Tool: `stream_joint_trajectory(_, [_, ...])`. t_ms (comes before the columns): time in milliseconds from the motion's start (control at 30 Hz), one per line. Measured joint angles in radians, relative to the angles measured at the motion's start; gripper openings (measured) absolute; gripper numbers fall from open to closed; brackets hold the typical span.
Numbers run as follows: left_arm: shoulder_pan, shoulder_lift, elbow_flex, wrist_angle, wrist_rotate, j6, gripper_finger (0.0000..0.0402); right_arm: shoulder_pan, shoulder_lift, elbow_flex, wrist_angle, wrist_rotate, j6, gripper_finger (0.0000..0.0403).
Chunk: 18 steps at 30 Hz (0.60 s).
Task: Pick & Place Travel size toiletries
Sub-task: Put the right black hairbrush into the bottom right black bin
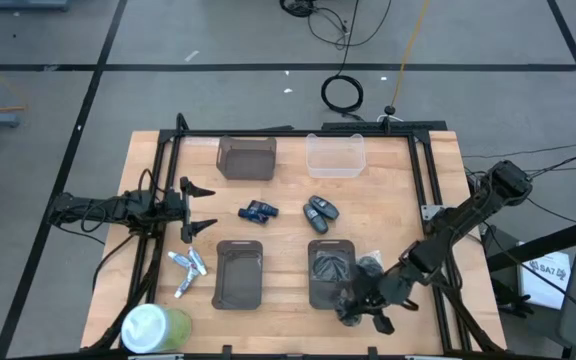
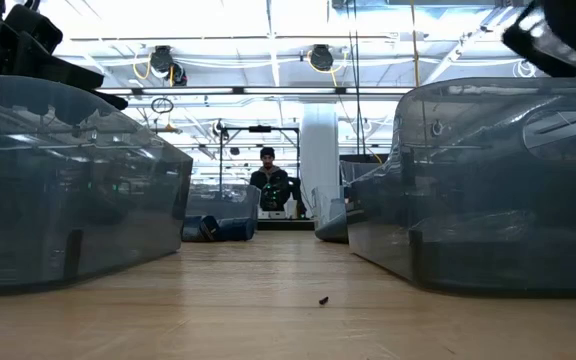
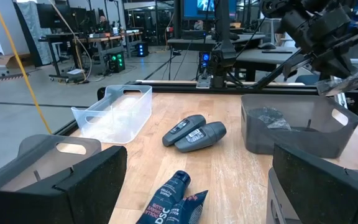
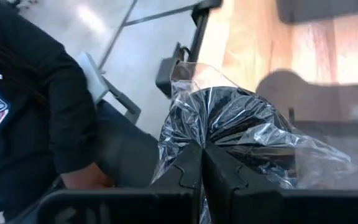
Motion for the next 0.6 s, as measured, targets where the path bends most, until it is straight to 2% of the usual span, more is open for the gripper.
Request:
stream_joint_trajectory(200, [0.0,0.0,0.0,0.0,0.0,0.0,0.0395,-0.058,0.0,0.0,0.08,-0.064,-0.108,0.0])
stream_joint_trajectory(600, [0.0,0.0,0.0,0.0,0.0,0.0,0.0395,-0.176,0.0,0.0,0.1,-0.064,-0.239,0.0])
